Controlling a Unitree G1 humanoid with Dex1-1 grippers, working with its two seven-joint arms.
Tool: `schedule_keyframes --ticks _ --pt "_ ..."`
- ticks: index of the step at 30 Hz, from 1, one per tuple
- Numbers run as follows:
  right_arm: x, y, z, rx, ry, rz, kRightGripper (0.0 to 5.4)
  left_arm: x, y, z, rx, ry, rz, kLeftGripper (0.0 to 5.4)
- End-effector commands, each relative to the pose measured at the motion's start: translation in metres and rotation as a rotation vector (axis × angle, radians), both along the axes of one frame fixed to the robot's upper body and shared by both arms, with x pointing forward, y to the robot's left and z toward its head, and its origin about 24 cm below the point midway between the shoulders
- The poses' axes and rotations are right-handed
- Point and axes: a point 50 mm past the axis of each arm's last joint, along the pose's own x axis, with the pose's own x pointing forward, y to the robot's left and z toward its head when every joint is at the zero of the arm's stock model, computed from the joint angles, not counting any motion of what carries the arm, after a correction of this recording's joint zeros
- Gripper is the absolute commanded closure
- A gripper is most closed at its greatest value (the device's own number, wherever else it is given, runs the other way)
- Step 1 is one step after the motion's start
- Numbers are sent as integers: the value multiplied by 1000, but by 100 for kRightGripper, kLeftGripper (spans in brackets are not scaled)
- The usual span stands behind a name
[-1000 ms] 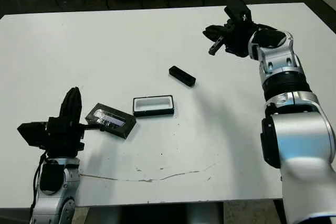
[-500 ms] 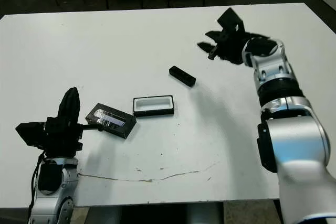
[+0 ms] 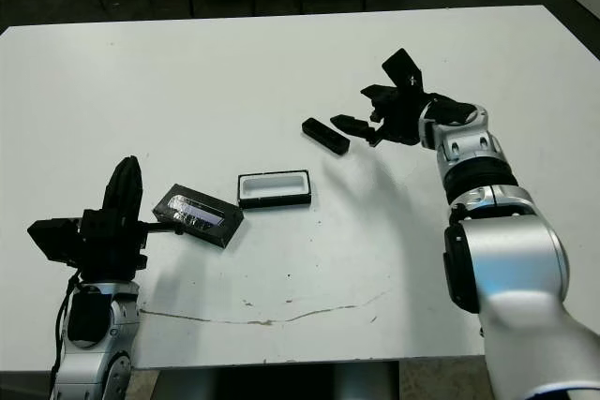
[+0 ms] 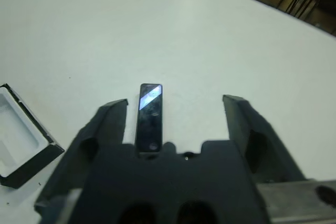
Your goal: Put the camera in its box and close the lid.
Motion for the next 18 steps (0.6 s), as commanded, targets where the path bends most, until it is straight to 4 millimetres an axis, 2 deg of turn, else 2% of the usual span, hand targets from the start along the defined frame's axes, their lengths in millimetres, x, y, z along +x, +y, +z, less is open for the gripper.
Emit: schedule_keyframes --ticks 1,3,18 --pt "-5 2 -16 13 76 -6 31 -1 1 -6 8 36 0 540" --pt "-5 4 -18 12 100 -11 2 -1 1 -6 10 38 1 540" --pt "-8 15 -35 -96 110 -6 2 -1 1 -7 3 40 -3 540"
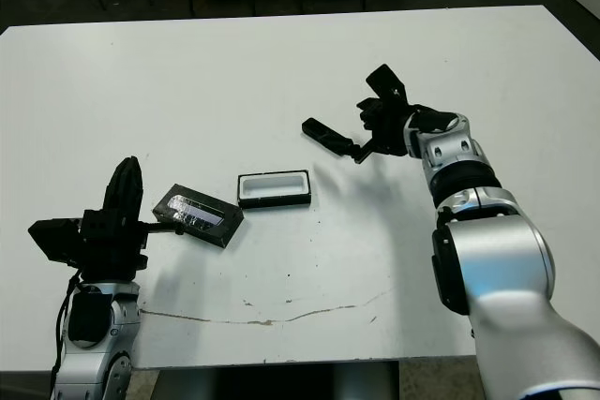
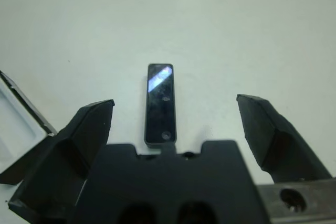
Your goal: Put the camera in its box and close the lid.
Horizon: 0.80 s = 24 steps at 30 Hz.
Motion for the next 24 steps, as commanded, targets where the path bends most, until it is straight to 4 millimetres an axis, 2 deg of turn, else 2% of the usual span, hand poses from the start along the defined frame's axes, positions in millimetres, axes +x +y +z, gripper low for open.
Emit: schedule_keyframes --ticks 1,19,24 --pt "-6 1 -17 -19 39 -1 2 -1 1 -6 8 34 -3 540" --pt "-13 4 -39 -81 57 -47 2 -3 1 -7 12 44 3 540" --pt "-13 5 -43 -51 56 -91 67 -3 1 -8 6 35 -8 540"
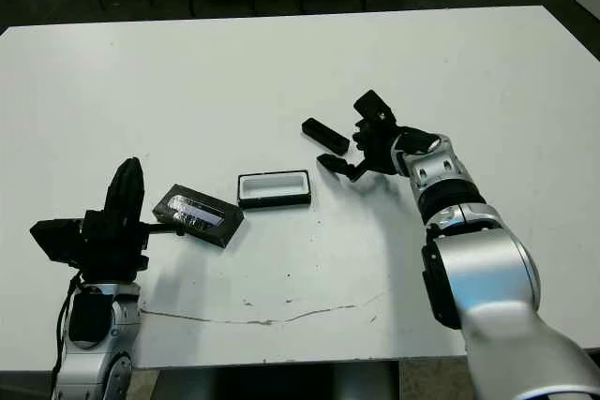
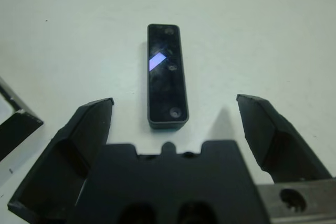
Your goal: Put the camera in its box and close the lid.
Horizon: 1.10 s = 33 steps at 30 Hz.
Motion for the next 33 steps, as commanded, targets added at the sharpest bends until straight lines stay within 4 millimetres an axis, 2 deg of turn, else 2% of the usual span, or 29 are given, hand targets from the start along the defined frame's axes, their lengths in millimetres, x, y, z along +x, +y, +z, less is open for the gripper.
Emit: schedule_keyframes --ticks 1,15,22,25,30,33 --pt "-7 1 -17 14 54 -28 84 -2 1 -7 7 36 -4 540" --pt "-13 8 -23 57 175 39 338 -2 2 -7 20 36 6 540" --pt "-12 5 -19 -37 184 96 461 -3 2 -6 21 43 13 540" --pt "-11 3 -17 -54 169 92 487 -2 1 -6 17 42 13 540" --pt "-4 -2 -9 -34 32 -7 492 -2 0 -5 5 42 6 540" --pt "2 -6 3 13 -43 -75 492 -2 0 -5 17 34 4 540"
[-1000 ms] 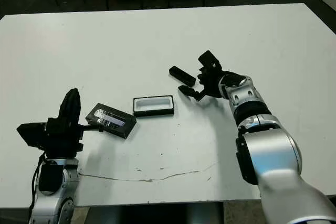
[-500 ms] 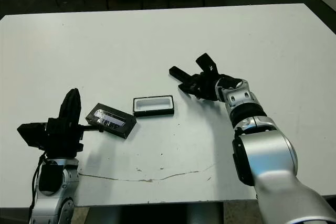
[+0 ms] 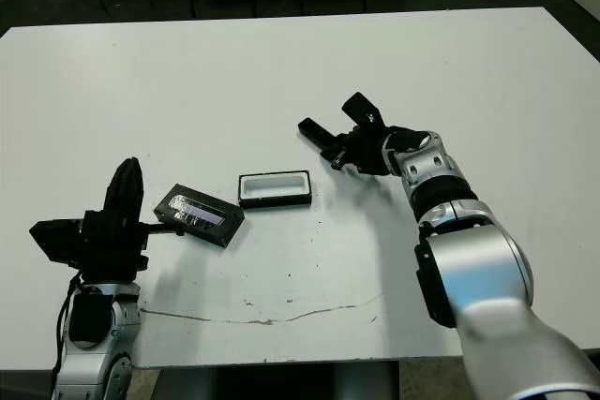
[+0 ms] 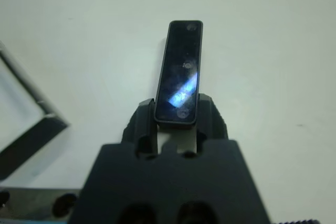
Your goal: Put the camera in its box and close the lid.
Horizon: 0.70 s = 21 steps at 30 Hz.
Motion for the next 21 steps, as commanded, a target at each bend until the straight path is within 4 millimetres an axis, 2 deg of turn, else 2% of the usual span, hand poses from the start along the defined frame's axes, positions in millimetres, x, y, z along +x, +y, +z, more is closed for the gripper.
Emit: schedule_keyframes --ticks 1,5,11,15,21 --pt "2 -12 7 40 -58 -68 492 -1 1 -5 19 29 0 540" --pt "7 -16 34 141 -133 -36 493 -1 1 -5 13 32 -4 540" --pt "8 -13 81 208 -184 193 493 -1 2 -4 15 33 -11 540" --pt "4 -6 103 164 -180 384 493 0 2 -3 10 38 -14 540" --pt "-4 13 118 19 -132 630 494 -1 3 -3 20 33 -9 540"
